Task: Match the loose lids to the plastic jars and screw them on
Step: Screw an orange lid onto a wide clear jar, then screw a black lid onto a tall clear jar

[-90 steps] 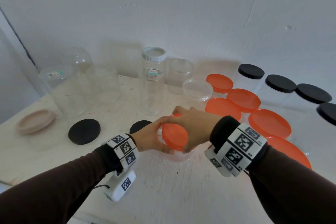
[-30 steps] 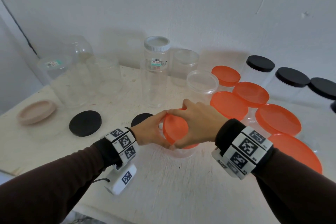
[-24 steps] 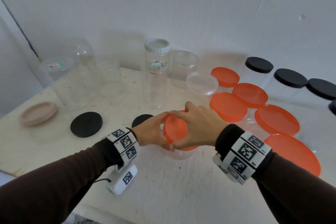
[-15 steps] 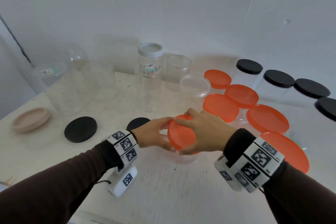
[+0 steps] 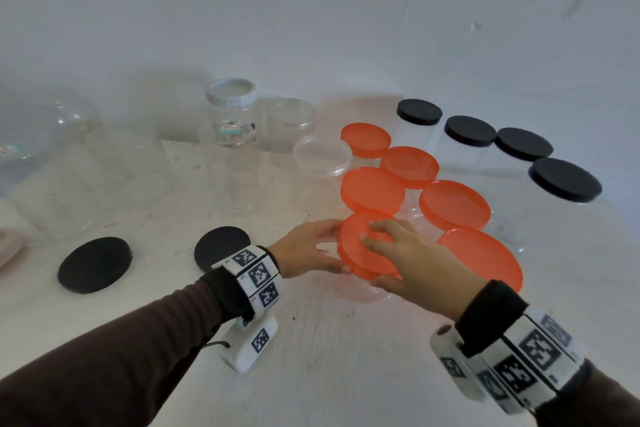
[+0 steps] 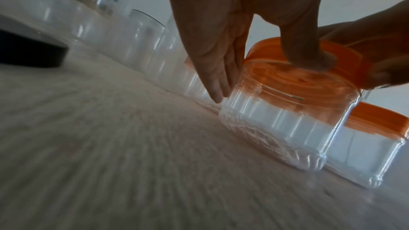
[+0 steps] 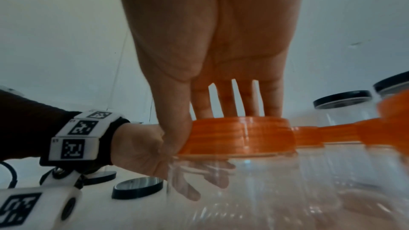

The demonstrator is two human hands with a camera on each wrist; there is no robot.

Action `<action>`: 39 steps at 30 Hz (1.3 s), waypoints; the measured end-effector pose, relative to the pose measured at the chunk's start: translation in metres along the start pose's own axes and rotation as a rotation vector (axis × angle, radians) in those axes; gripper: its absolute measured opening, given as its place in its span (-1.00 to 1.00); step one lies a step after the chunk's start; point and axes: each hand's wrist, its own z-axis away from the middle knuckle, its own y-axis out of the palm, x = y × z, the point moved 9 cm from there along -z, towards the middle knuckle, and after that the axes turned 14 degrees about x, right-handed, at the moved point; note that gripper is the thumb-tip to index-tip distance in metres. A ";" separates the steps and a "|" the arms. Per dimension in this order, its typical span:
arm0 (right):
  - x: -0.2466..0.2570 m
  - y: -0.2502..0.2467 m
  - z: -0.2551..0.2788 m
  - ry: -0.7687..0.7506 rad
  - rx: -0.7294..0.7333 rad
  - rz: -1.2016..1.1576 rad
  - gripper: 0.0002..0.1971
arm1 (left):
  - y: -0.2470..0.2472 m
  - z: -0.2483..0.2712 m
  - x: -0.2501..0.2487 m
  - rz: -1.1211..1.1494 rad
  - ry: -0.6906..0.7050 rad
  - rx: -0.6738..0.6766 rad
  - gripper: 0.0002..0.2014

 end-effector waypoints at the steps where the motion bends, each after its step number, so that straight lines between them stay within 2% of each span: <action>1: -0.004 0.001 0.003 0.010 -0.006 -0.008 -0.37 | 0.003 -0.003 -0.001 0.002 0.002 0.003 -0.26; 3: -0.010 0.002 0.007 0.025 -0.019 -0.021 -0.38 | 0.006 -0.007 -0.001 0.003 0.002 0.000 -0.24; 9: -0.022 0.002 0.015 0.015 -0.105 -0.053 -0.43 | 0.016 -0.014 -0.006 -0.057 -0.034 0.013 -0.33; 12: -0.025 0.002 0.016 0.013 -0.132 -0.066 -0.47 | 0.011 -0.006 -0.010 -0.204 -0.056 -0.005 -0.38; 16: -0.030 0.002 0.021 0.027 -0.215 -0.065 -0.54 | -0.017 0.022 -0.005 -0.511 -0.090 -0.087 -0.43; 19: -0.030 0.005 0.023 -0.009 -0.221 -0.101 -0.60 | -0.049 0.050 0.013 -0.660 -0.225 -0.160 -0.47; 21: -0.029 0.006 0.023 -0.027 -0.249 -0.095 -0.62 | -0.071 0.069 0.027 -0.728 -0.363 -0.193 -0.42; 25: -0.027 0.002 0.024 -0.039 -0.296 -0.086 -0.61 | -0.088 0.093 0.060 -0.768 -0.656 -0.092 -0.20; 28: -0.027 0.001 0.024 -0.032 -0.285 -0.072 -0.63 | -0.088 0.100 0.075 -0.713 -0.767 -0.042 -0.16; 35: -0.023 -0.003 0.020 0.035 -0.221 0.028 -0.66 | -0.086 0.109 0.070 -0.670 -0.718 -0.144 -0.23; 39: -0.013 -0.010 0.018 0.070 -0.169 0.109 -0.64 | -0.093 0.130 0.055 -0.653 -0.599 -0.257 -0.25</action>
